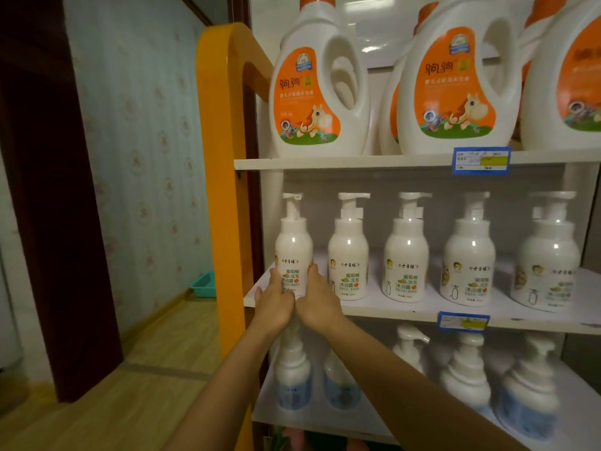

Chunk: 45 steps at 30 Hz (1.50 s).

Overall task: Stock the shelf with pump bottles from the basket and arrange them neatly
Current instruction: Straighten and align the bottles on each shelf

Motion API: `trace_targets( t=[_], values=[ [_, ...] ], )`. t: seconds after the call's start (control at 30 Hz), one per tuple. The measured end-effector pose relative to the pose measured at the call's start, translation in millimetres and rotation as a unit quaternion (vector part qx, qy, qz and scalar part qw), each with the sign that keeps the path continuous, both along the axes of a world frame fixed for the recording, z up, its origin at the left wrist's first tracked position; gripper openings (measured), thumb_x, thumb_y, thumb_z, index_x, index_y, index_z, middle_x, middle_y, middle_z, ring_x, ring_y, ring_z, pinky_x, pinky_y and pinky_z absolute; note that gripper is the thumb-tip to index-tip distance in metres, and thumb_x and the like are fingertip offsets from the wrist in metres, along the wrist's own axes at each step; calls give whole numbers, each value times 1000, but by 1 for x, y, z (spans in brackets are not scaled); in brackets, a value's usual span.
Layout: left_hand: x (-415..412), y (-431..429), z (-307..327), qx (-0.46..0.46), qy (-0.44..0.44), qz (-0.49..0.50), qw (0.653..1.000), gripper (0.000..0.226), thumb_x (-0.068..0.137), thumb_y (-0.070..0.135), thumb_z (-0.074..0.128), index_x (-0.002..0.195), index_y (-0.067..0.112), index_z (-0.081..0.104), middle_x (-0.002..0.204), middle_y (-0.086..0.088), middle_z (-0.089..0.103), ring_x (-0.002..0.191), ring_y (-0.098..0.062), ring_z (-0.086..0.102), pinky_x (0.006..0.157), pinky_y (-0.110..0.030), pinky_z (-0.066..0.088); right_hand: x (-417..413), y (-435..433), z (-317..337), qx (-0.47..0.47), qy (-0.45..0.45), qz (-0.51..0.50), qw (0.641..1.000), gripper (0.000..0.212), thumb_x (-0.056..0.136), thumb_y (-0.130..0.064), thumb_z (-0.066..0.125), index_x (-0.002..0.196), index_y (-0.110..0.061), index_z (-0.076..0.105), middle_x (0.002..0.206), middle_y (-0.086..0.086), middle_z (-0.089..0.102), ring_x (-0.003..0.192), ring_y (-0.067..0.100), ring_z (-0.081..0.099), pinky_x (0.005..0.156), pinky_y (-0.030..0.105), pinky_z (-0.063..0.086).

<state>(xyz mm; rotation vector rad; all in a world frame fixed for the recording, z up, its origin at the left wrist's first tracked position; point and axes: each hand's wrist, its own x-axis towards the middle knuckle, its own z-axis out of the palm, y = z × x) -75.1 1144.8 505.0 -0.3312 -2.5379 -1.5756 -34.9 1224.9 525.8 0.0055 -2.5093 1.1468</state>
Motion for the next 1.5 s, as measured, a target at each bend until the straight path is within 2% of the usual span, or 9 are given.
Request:
trace_targets(
  t=[0.3, 0.47, 0.73, 0.87, 0.93, 1.0, 1.1, 1.27, 1.5],
  values=[
    [3, -2, -5, 42, 28, -3, 999, 52, 88, 20, 41, 137, 27, 24, 137, -8, 47, 132, -31, 38, 106, -52, 37, 9, 4, 9, -65, -36, 8, 997, 67, 78, -3, 58, 136, -2, 24, 134, 18, 44, 124, 34, 43, 105, 48, 39],
    [70, 23, 7, 96, 201, 67, 973, 42, 93, 3, 36, 133, 16, 42, 130, 3, 49, 121, -7, 41, 100, -21, 34, 29, 12, 18, -75, -67, 38, 994, 69, 91, -16, 50, 145, -8, 8, 149, 12, 29, 135, 27, 32, 113, 36, 26],
    [59, 38, 8, 102, 100, 17, 990, 38, 97, 9, 32, 131, 13, 48, 138, -6, 48, 129, -18, 42, 95, -17, 27, 47, 22, 28, -118, -63, 48, 990, 47, 94, -10, 42, 138, -6, 27, 145, 13, 36, 133, 24, 36, 106, 29, 30],
    [49, 49, 20, 103, 24, -13, 994, 32, 97, 14, 35, 126, 17, 49, 135, -5, 49, 127, -22, 43, 105, -30, 35, 55, 40, 20, -180, 62, -20, 981, 42, 85, 9, 40, 124, -7, 44, 129, 11, 50, 117, 20, 48, 100, 23, 38],
    [51, 54, 28, 98, 20, -36, 994, 26, 96, 11, 35, 96, 24, 57, 109, -2, 59, 103, -17, 55, 84, -22, 48, 58, 54, 14, -170, 131, -86, 973, 44, 79, 14, 44, 118, -7, 45, 123, 10, 48, 113, 21, 48, 102, 32, 43],
    [53, 58, 32, 109, 24, -54, 992, 29, 94, 6, 32, 83, 20, 56, 88, 3, 59, 84, -9, 55, 68, -14, 43, 57, 67, 10, -143, 132, -111, 975, 51, 77, 14, 47, 124, -6, 40, 129, 11, 41, 121, 24, 42, 105, 36, 40],
    [54, 62, 35, 78, 24, -67, 994, 29, 91, 3, 31, 102, 3, 58, 100, -7, 64, 92, -18, 59, 80, -26, 49, 46, 77, 12, -103, 49, -81, 990, 48, 79, 10, 49, 123, -4, 37, 127, 15, 45, 121, 30, 45, 101, 41, 43],
    [55, 63, 32, 28, 33, -74, 996, 30, 88, 3, 32, 111, 3, 51, 113, -18, 62, 105, -30, 59, 94, -42, 48, 32, 86, 23, -44, -41, -41, 997, 47, 86, 2, 45, 130, -4, 31, 129, 18, 50, 117, 34, 51, 93, 38, 44],
    [53, 64, 31, 6, 43, -83, 996, 33, 91, 4, 30, 119, 6, 47, 118, -15, 59, 106, -27, 57, 87, -32, 47, 32, 94, 21, -12, -51, -29, 998, 48, 86, 3, 44, 132, -6, 30, 129, 17, 51, 115, 32, 53, 90, 35, 45]
  ],
)
